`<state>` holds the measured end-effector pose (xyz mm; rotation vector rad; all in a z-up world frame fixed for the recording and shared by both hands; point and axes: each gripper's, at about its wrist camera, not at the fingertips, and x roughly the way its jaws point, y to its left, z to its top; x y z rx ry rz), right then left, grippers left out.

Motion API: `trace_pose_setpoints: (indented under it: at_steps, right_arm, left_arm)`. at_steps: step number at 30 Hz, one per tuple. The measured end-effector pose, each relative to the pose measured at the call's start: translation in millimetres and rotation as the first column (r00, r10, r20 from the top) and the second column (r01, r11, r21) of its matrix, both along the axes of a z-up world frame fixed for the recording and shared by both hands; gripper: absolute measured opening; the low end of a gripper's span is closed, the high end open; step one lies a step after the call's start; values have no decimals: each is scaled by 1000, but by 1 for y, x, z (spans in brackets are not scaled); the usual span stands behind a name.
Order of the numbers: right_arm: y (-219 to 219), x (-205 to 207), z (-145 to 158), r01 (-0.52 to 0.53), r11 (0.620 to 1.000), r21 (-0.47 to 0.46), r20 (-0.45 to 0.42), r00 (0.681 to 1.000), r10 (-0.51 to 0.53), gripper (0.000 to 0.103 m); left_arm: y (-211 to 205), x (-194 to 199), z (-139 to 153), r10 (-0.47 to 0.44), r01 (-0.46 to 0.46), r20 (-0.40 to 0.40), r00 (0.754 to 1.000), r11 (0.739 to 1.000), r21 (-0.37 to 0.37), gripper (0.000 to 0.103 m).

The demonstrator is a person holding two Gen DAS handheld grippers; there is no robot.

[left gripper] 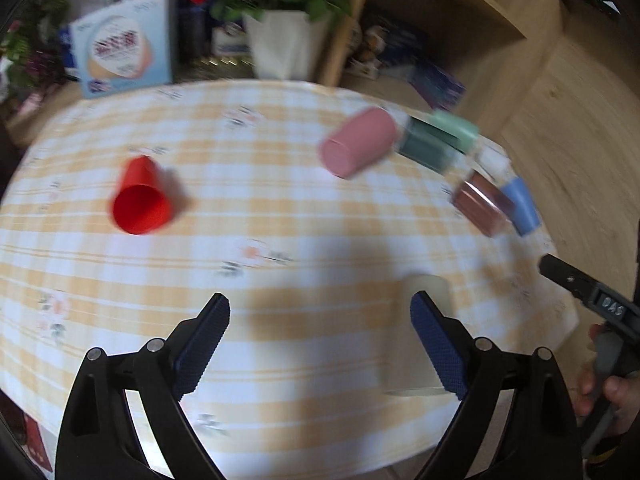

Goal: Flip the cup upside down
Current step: 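Close the right gripper around the beige cup's body and lift it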

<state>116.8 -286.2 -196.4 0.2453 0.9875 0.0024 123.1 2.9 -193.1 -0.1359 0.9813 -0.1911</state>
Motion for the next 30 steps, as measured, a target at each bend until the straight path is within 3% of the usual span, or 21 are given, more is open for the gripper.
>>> trace_pose_setpoints:
  at_steps: [4,8,11,22,25,30]
  right_arm:
    - [14,9,-7,-43,997,59,-51,998,46,90]
    - [38,22,-20,-100,992,72,-115,987,108,90]
    - [49,32,-34,-118,984,135,-184,973,142,90]
    - [77,49,-61,-103,972,213,-294,942,165,89]
    - [82,54,-67,-94,971,222,-317,934,162,77]
    - [86,61,-75,-77,969,235,-345,925,157,75]
  left_arm:
    - [26,-8,0,58,-60,46,997,997,37,89]
    - [47,-12,-4,109,-111,59,992,993,27,89]
    - [57,-14,-5,140,-142,66,988,989,34,89]
    - [77,-21,-9,154,-158,69,986,986,58,89]
    - [77,-21,-11,152,-157,67,986,986,62,89]
    - [78,-20,-12,157,-161,63,986,985,56,89]
